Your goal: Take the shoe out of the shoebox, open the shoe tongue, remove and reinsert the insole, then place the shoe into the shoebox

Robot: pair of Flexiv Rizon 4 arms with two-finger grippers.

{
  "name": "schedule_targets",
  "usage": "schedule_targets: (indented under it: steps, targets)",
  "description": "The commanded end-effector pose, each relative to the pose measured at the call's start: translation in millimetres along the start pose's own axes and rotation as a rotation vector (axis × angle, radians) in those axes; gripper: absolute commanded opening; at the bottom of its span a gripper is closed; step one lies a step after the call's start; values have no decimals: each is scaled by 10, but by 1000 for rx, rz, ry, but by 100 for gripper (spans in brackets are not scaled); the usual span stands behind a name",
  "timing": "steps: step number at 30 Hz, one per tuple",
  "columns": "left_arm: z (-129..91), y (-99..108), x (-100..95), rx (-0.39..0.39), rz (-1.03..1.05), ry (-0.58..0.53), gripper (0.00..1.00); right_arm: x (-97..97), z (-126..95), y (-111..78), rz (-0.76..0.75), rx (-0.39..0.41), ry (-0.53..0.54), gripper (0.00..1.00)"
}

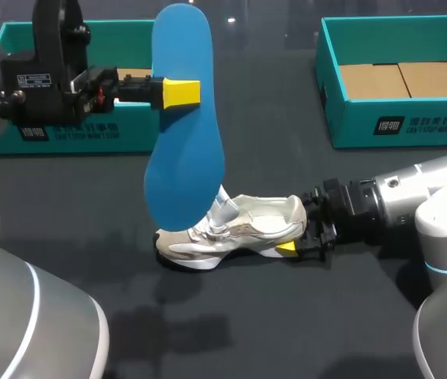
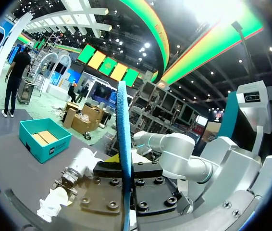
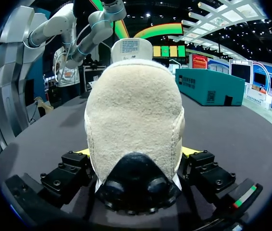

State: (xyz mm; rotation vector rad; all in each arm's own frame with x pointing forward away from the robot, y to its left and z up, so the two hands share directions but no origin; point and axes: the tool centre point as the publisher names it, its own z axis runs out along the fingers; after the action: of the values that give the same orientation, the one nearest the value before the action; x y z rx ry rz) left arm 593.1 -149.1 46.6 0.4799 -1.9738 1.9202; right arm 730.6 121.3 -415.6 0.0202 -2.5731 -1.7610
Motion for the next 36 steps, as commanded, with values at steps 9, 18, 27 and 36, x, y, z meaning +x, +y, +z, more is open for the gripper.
schedule_targets:
  steps: [9,18,27,36]
  targets:
    - [21,-10,-15,-2,0,2,0,-5,-277,7,57,134,-13,100]
    - [21,-10,-15,-2,0,2,0,-102,-499,140,143,368,30,100]
    - [21,-10,-15,-2,0,2,0,-76,-628,341,193,638,14,100]
    - [21,-10,-15,-2,0,2,0,-23,-701,455,202,718,-32,100]
